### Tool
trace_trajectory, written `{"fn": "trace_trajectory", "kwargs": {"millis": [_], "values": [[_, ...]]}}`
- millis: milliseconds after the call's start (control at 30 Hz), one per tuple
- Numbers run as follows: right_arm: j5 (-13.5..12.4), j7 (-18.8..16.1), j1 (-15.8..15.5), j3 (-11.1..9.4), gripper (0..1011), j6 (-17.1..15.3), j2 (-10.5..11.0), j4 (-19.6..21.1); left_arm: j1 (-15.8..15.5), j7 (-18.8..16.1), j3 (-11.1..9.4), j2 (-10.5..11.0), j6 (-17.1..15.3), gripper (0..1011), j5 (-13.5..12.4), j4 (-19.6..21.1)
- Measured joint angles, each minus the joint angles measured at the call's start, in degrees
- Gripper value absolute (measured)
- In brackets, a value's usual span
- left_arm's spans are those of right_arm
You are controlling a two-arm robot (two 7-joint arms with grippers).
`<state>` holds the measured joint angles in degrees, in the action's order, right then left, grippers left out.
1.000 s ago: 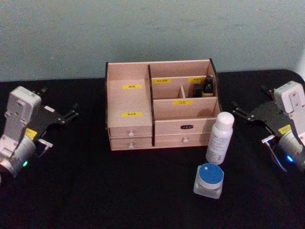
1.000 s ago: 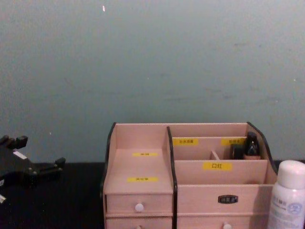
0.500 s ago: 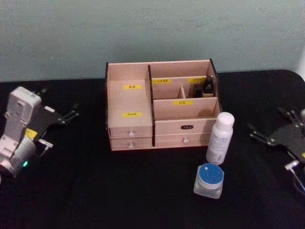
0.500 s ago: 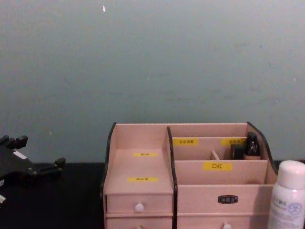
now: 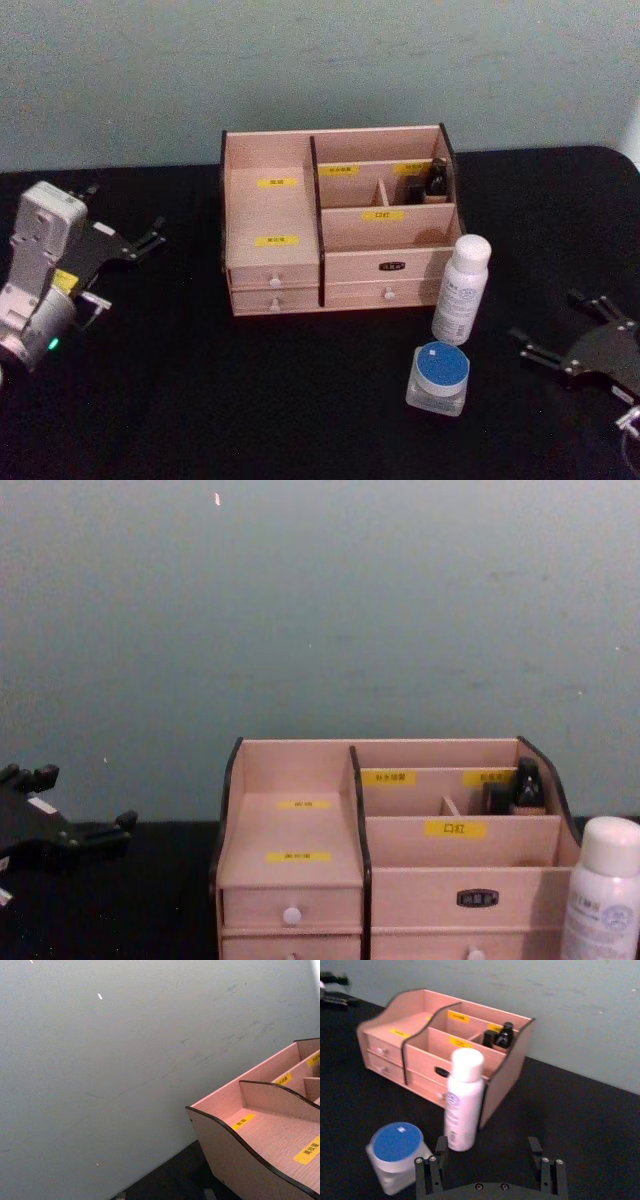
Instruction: Pick up the facial cleanser and watermelon frost from the table and place them into the tiered storage box.
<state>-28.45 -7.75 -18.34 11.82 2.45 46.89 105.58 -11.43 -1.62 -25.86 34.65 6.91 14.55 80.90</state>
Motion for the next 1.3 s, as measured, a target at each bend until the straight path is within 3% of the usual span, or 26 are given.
{"fn": "trace_trajectory", "kwargs": {"millis": [267,367,667,967,1300], "values": [[-0.24,-0.81,2.97,2.08,1000,-2.91,-3.98,-0.27,0.00,0.00,0.00,0.00,0.00,1001,0.00,0.00],[0.40,-0.29,5.80,3.54,1000,-4.98,-6.82,-1.80,0.00,0.00,0.00,0.00,0.00,1001,0.00,0.00],[1.57,-0.90,11.53,5.68,1000,-8.82,-11.52,-6.00,0.00,0.00,0.00,0.00,0.00,1001,0.00,0.00],[2.87,-2.21,15.11,6.45,1000,-10.51,-14.53,-9.02,0.00,0.00,0.00,0.00,0.00,1001,0.00,0.00],[4.58,-2.97,16.99,6.72,1000,-11.79,-16.59,-10.72,0.00,0.00,0.00,0.00,0.00,1001,0.00,0.00]]}}
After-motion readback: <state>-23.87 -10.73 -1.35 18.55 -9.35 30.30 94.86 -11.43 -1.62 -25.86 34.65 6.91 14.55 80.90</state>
